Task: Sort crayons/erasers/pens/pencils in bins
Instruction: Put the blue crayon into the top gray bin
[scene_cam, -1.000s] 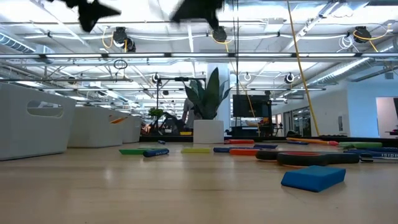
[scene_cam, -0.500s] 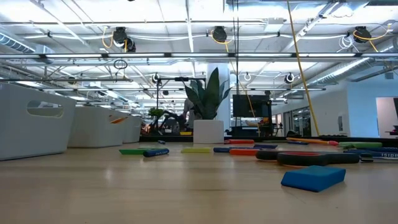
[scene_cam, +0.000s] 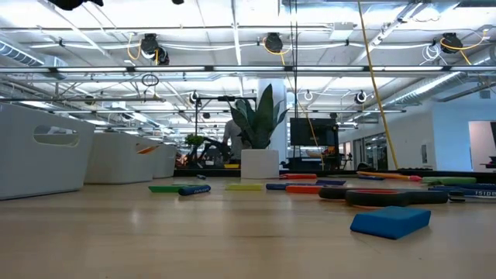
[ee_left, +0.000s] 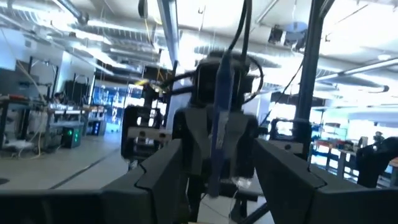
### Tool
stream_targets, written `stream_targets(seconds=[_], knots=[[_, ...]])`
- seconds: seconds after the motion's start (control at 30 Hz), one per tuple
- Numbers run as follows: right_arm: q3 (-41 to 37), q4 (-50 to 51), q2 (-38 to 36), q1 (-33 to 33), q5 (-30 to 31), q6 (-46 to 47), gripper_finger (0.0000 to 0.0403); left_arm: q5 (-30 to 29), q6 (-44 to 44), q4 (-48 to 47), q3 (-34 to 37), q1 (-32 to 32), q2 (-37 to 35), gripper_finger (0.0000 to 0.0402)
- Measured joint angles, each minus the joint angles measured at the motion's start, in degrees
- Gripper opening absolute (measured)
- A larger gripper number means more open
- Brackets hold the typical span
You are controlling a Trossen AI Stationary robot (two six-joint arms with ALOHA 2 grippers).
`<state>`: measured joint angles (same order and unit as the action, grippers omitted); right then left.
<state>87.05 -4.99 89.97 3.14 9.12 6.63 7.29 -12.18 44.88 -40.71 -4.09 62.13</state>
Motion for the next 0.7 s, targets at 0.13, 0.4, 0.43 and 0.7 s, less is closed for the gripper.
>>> stream_targets(seconds=[0.13,0.4,0.43,0.7], knots=[[-0.01,0.59,0.0,-0.13,0.05,0.2,0.0017,-0.77,-0.03,2.94,-0.07,-0.15,0.54,0.017],[-2.84,-1.27,-0.02,-0.13,1.46,1.7,0.0017,-2.14,-0.44,2.43,-0.07,-1.15,0.57,0.0081],[-3.11,-1.34,-0.02,-0.13,1.68,1.75,0.0017,-2.51,-0.62,2.36,-0.07,-1.3,0.57,0.0075],[-4.28,-5.22,-0.02,-0.2,1.62,2.82,0.0017,-2.76,-1.58,0.89,-0.11,-1.62,0.55,0.0056]])
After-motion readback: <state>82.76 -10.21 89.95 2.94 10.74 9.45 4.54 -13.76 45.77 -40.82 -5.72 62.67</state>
